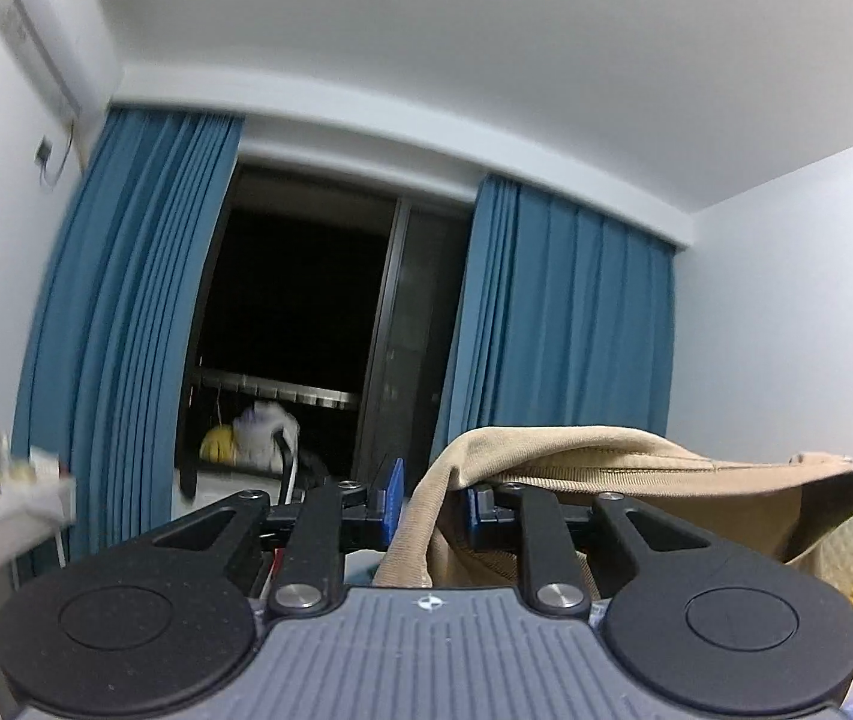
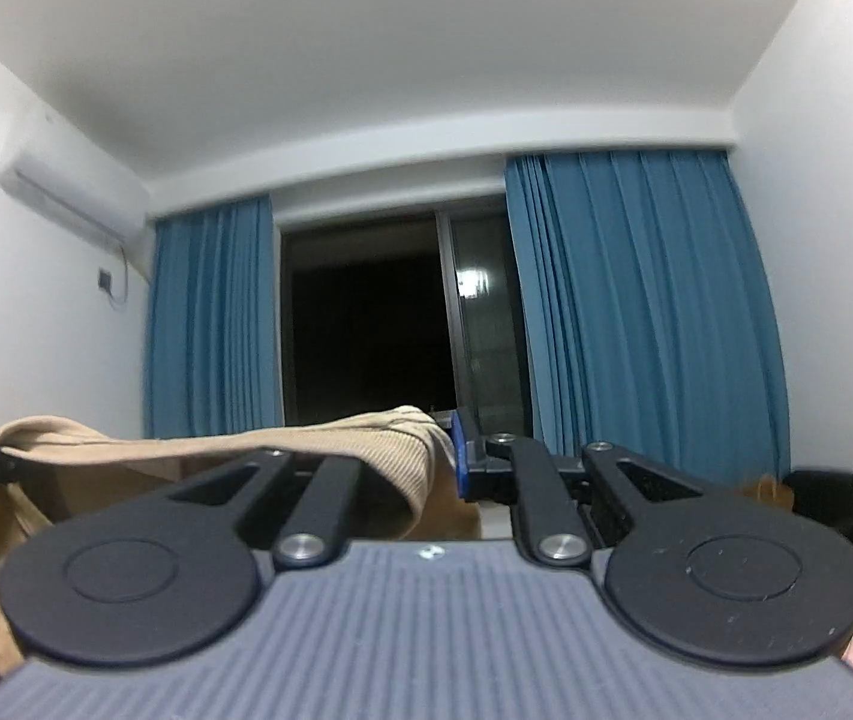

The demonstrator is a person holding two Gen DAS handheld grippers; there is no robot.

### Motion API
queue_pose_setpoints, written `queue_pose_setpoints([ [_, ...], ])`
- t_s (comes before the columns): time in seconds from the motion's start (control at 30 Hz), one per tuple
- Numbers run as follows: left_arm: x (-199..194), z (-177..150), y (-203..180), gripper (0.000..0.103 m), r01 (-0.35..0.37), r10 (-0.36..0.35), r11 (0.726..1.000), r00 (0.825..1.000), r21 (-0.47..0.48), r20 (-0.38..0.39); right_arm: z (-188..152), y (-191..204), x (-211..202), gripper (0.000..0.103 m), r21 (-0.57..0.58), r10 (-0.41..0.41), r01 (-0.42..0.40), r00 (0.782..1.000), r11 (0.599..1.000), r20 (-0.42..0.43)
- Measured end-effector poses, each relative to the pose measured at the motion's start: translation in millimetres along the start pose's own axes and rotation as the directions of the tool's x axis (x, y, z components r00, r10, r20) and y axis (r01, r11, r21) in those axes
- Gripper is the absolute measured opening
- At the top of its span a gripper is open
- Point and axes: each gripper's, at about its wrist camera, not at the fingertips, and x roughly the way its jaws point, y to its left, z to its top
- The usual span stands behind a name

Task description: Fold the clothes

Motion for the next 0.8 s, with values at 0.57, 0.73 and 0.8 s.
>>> queue_pose_setpoints([
  [0.57,375.2,-387.8,170.8,0.023,-0.172,0.113,0.982,0.873,-0.082,-0.474,-397.9,-38.5,339.0,0.013,-0.014,-0.109,0.117,0.868,0.993,-0.485],
  [0.73,420.5,-475.9,195.4,0.023,-0.197,0.118,0.978,0.803,-0.074,-0.584,-506.6,-61.4,394.4,0.013,-0.019,-0.110,0.126,0.772,0.992,-0.626],
  [0.8,428.8,-490.2,198.8,0.023,-0.197,0.118,0.978,0.788,-0.066,-0.605,-538.8,-70.2,406.6,0.013,-0.015,-0.097,0.117,0.736,0.993,-0.671],
])
